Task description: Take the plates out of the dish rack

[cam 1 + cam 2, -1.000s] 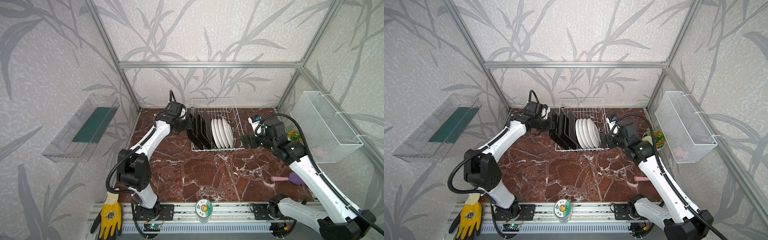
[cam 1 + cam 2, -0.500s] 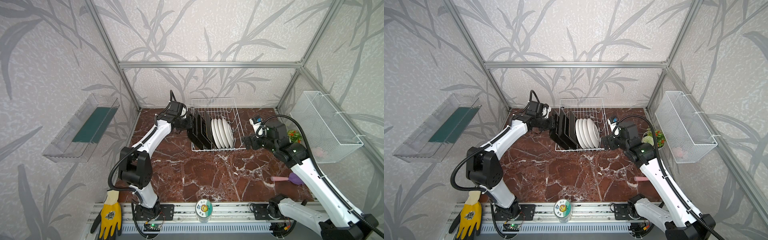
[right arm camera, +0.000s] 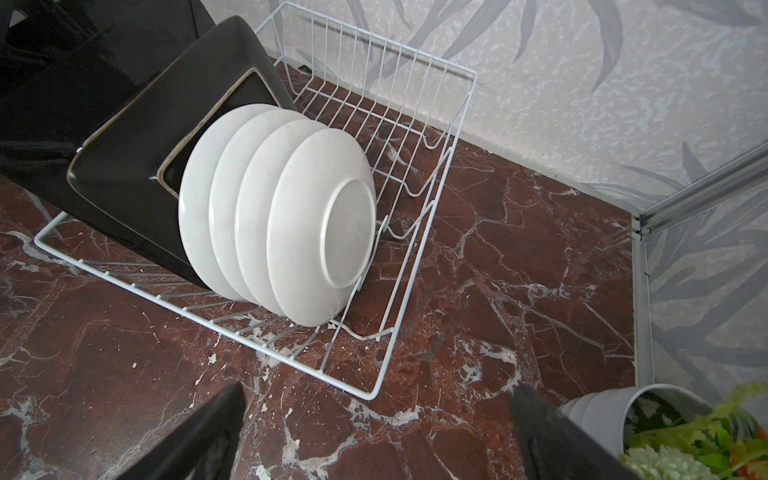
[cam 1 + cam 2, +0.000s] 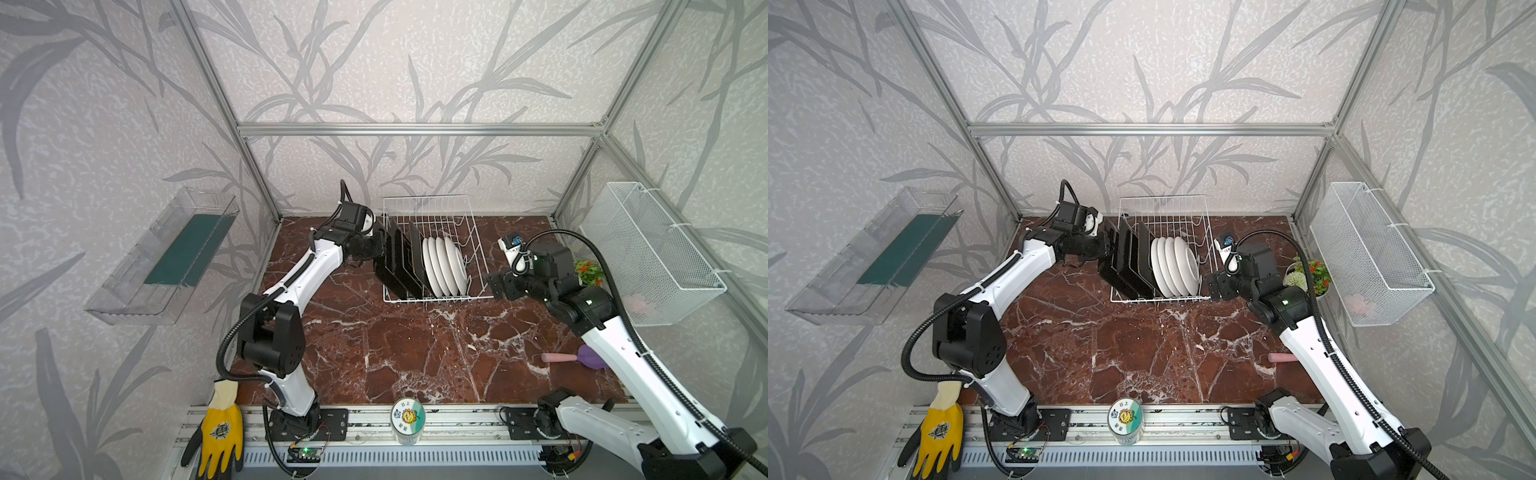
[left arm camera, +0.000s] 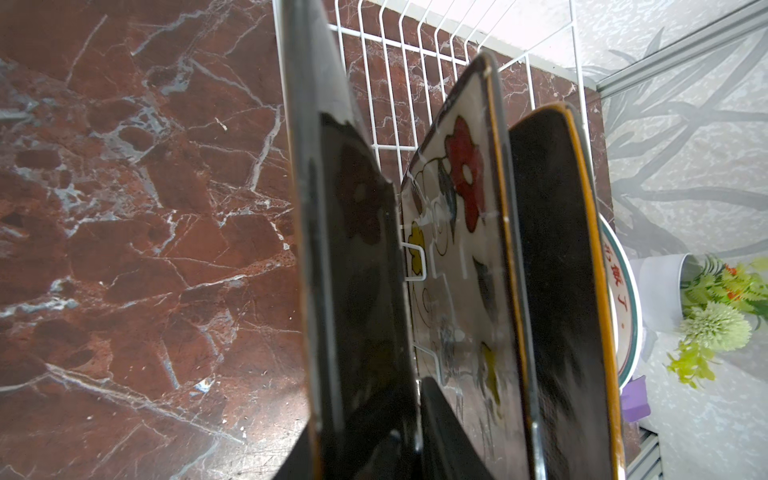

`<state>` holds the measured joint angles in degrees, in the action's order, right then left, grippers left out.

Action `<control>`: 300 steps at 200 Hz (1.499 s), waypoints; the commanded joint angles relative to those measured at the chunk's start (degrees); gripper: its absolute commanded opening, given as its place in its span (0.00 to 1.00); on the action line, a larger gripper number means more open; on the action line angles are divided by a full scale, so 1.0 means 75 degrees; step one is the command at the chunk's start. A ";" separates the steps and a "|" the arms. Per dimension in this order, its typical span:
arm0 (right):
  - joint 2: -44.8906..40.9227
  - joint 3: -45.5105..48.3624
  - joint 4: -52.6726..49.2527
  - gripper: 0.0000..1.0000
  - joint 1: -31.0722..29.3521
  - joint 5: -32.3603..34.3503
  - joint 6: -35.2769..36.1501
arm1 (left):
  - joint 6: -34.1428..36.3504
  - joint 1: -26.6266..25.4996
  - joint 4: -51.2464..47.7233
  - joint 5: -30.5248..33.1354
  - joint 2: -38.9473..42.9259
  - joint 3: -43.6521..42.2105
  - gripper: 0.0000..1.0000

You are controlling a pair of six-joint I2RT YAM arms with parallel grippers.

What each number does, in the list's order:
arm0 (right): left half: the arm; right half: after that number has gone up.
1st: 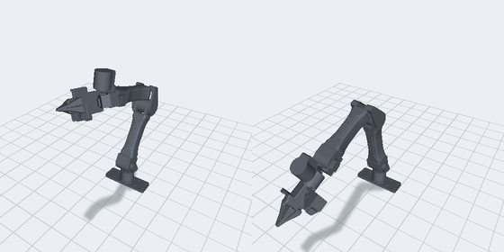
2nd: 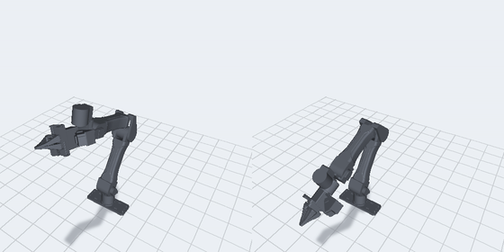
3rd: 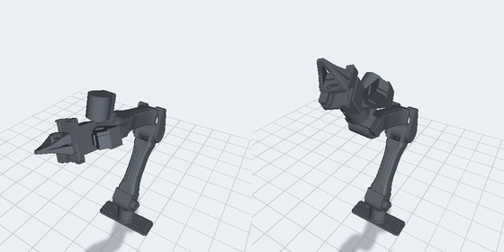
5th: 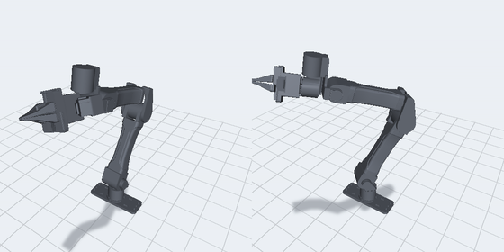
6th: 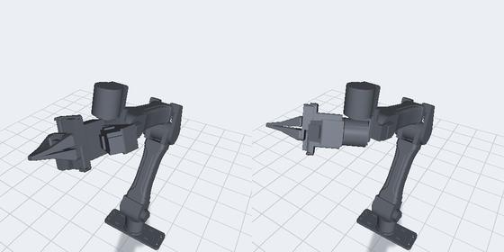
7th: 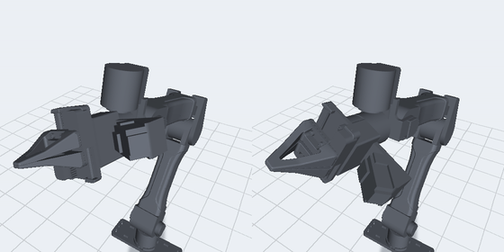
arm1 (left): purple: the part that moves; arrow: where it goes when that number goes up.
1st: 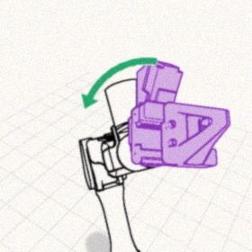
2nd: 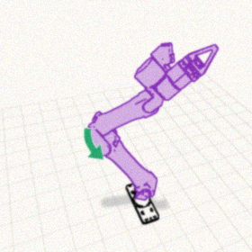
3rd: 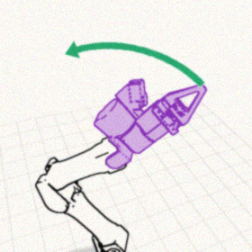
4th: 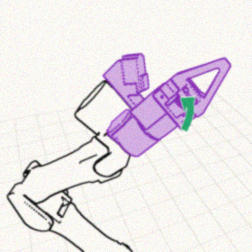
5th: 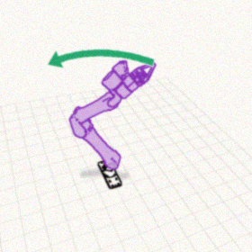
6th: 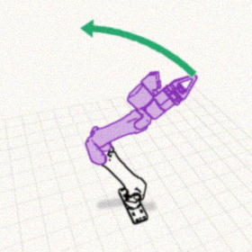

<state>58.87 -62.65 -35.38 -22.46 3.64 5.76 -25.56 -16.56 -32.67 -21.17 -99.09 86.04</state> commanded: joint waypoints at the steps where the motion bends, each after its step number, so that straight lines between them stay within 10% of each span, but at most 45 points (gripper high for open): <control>1: -0.0093 -0.0106 0.0048 0.99 -0.0035 0.0077 0.0088 | -0.0032 -0.0042 -0.0505 0.0302 -0.0090 0.0093 0.28; 163: -0.0006 0.0006 0.0392 0.99 -0.0041 0.0064 -0.0005 | -0.0449 -0.0034 -0.0705 0.0007 -0.0285 0.0312 0.00; 300: 0.0024 -0.0129 0.0384 0.99 -0.0041 -0.0778 -0.0147 | -0.0789 -0.0023 -0.0309 -0.0154 0.0330 0.0350 0.00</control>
<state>59.57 -62.65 -33.26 -22.46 0.64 5.39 -33.10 -17.04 -33.78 -24.08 -99.68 88.12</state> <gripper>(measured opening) 0.990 0.153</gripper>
